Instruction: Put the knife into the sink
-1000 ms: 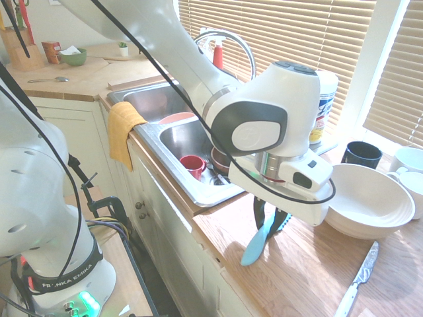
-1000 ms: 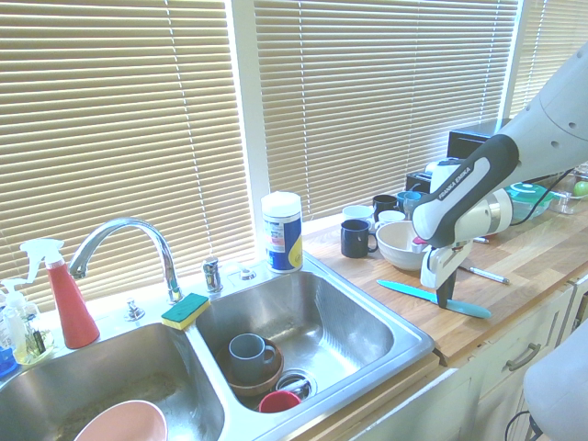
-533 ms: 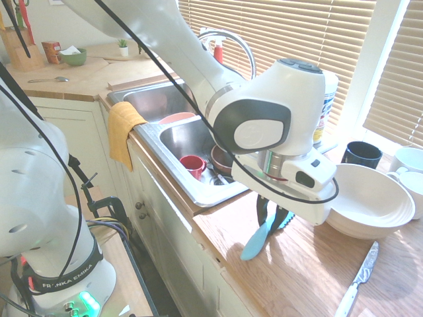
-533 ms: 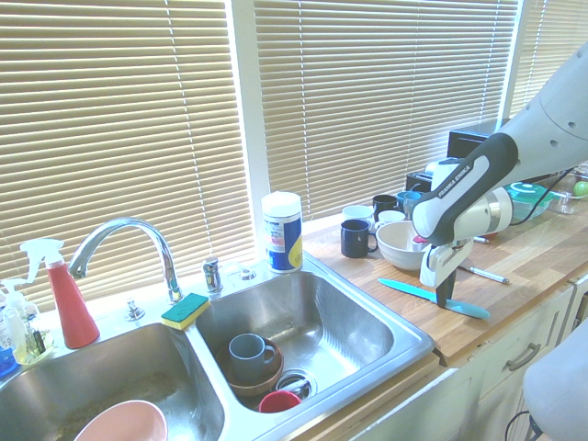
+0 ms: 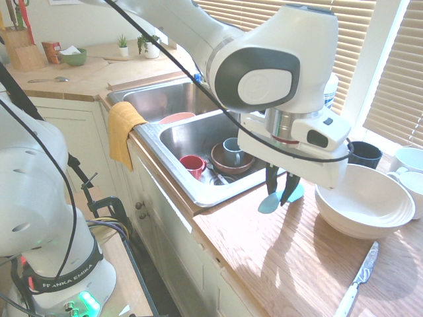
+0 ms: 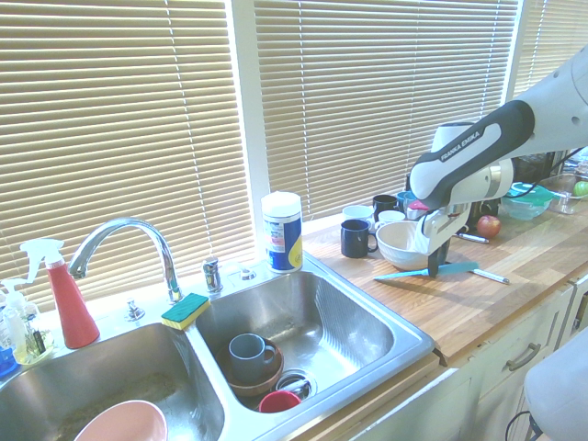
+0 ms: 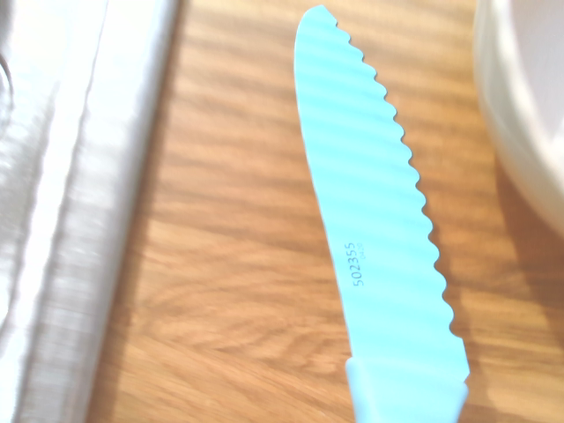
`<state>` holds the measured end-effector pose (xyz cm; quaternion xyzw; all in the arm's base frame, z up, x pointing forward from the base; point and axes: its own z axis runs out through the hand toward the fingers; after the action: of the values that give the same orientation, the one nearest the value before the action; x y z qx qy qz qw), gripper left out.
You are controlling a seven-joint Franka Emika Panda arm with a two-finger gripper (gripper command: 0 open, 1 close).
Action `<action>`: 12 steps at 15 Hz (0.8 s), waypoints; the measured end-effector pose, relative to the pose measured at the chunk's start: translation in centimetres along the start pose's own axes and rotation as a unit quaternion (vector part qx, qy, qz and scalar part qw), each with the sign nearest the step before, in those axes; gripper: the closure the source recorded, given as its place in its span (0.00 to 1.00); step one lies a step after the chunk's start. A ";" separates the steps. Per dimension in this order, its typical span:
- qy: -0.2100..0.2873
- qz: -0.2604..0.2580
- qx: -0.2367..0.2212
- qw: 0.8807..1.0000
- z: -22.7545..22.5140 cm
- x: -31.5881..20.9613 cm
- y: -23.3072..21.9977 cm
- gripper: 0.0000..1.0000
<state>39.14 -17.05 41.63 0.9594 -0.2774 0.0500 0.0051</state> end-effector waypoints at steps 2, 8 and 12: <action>0.011 -0.001 0.007 1.000 -2.2 0.2 -0.9 1.00; 0.024 0.022 0.015 0.999 -7.1 -1.8 -8.8 1.00; 0.035 0.066 0.003 0.997 -6.7 -5.7 -17.4 1.00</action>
<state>42.96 0.99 48.06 0.9366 -0.3399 0.0841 0.0086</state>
